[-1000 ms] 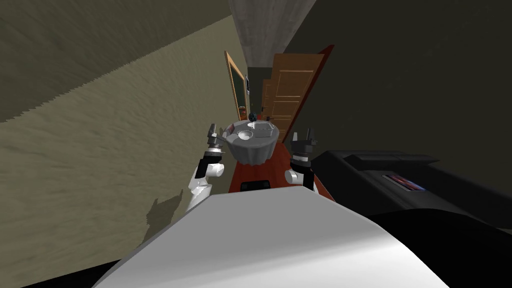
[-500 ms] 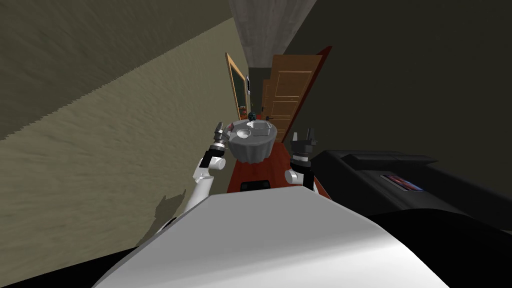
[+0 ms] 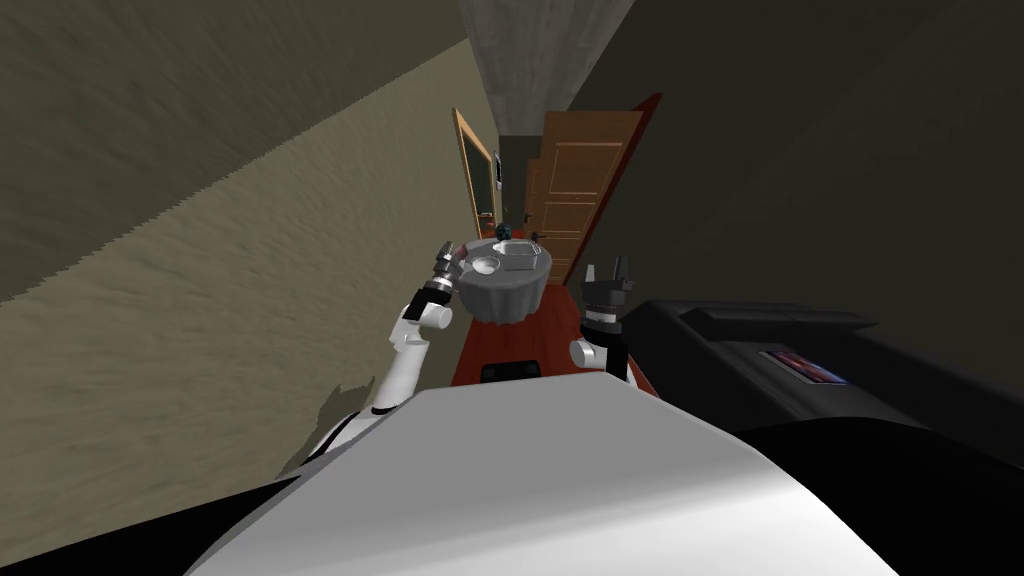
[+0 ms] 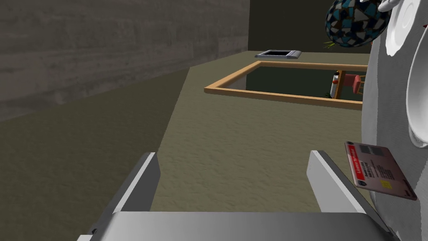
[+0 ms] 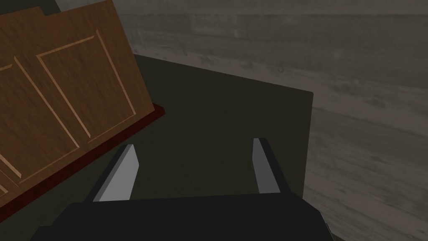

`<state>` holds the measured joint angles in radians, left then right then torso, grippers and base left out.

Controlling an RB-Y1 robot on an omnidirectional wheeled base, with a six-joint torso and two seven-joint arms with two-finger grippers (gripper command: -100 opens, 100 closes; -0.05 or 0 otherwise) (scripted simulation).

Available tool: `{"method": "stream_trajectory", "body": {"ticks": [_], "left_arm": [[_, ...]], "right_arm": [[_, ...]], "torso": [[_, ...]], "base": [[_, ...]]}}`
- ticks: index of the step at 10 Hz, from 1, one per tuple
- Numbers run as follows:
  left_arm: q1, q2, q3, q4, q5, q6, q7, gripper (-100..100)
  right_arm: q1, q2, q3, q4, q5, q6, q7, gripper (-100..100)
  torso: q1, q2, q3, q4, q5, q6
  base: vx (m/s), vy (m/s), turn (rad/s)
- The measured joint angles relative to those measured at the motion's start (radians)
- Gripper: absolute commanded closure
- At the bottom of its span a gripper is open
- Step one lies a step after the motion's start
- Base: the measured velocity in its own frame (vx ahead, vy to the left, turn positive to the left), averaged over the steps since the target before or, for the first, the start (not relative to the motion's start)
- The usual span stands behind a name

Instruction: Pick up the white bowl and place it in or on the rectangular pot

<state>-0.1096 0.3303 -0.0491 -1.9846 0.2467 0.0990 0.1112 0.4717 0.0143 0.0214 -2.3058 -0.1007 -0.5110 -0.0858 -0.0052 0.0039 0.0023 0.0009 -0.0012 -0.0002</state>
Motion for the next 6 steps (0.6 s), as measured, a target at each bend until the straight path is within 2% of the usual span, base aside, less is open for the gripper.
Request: {"method": "stream_trajectory", "body": {"ticks": [1,6], "left_arm": [[-0.018,0.008,0.001,0.003,0.005,0.030,0.002,-100],[-0.148,0.040,-0.003,0.099,0.028,0.162,0.003,-100]], "right_arm": [[0.000,0.000,0.000,0.000,0.000,0.000,0.000,0],[0.000,0.000,0.000,0.000,0.000,0.000,0.000,0]], "torso": [[0.000,0.000,0.000,0.000,0.000,0.000],[0.001,-0.003,-0.001,0.000,0.000,0.000]], "base": [[-0.066,-0.089,0.057],[-0.038,-0.061,0.033]]}}
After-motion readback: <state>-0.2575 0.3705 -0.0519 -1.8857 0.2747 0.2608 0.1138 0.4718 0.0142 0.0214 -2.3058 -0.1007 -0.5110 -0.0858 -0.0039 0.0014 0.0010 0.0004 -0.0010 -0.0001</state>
